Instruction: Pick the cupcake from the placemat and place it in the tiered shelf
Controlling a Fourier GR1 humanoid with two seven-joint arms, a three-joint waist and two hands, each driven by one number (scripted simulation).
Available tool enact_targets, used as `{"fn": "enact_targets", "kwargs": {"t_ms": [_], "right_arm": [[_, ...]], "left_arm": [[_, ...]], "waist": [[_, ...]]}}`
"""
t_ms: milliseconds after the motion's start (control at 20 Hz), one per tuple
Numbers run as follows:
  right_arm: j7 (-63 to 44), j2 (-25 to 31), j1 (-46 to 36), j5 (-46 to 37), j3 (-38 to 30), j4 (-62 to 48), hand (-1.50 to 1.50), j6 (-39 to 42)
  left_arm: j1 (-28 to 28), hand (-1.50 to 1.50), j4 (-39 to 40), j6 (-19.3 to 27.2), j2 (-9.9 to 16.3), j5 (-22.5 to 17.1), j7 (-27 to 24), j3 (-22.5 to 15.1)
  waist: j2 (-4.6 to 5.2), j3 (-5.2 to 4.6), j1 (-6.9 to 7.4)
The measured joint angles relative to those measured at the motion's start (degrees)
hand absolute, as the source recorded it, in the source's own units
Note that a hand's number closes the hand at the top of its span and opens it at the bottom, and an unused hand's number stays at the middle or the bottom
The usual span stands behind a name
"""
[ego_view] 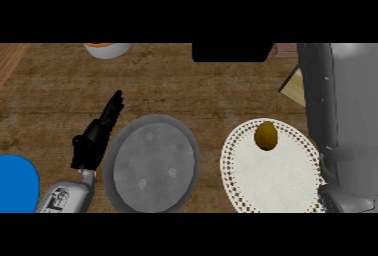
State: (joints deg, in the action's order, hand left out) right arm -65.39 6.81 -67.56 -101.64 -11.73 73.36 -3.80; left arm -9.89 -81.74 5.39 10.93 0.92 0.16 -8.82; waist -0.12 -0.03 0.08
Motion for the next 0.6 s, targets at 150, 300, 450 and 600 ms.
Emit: {"fn": "enact_targets", "kwargs": {"t_ms": [150,300,450,600], "right_arm": [[1.8,1.7,-0.3,0.1,-1.8,0.0,1.5,1.2],[3.2,3.3,-0.3,-1.0,-2.6,-0.8,1.5,2.2],[4.5,5.4,-0.2,-1.3,-3.6,-2.8,1.5,2.3],[5.3,6.6,0.9,-1.2,-4.2,-3.4,1.5,2.1]], "left_arm": [[-0.5,0.0,-0.7,0.7,-0.9,0.7,1.3,-0.3],[0.0,0.0,-0.3,0.3,-1.0,0.8,0.3,0.0],[-0.8,0.0,1.4,-0.4,-0.8,0.6,-0.5,1.0],[-1.3,0.0,0.6,0.0,-1.6,1.4,1.0,0.6]], "waist": [[0.02,0.02,0.02],[0.05,0.01,0.09],[0.15,0.0,0.1],[0.12,0.0,0.16]]}}
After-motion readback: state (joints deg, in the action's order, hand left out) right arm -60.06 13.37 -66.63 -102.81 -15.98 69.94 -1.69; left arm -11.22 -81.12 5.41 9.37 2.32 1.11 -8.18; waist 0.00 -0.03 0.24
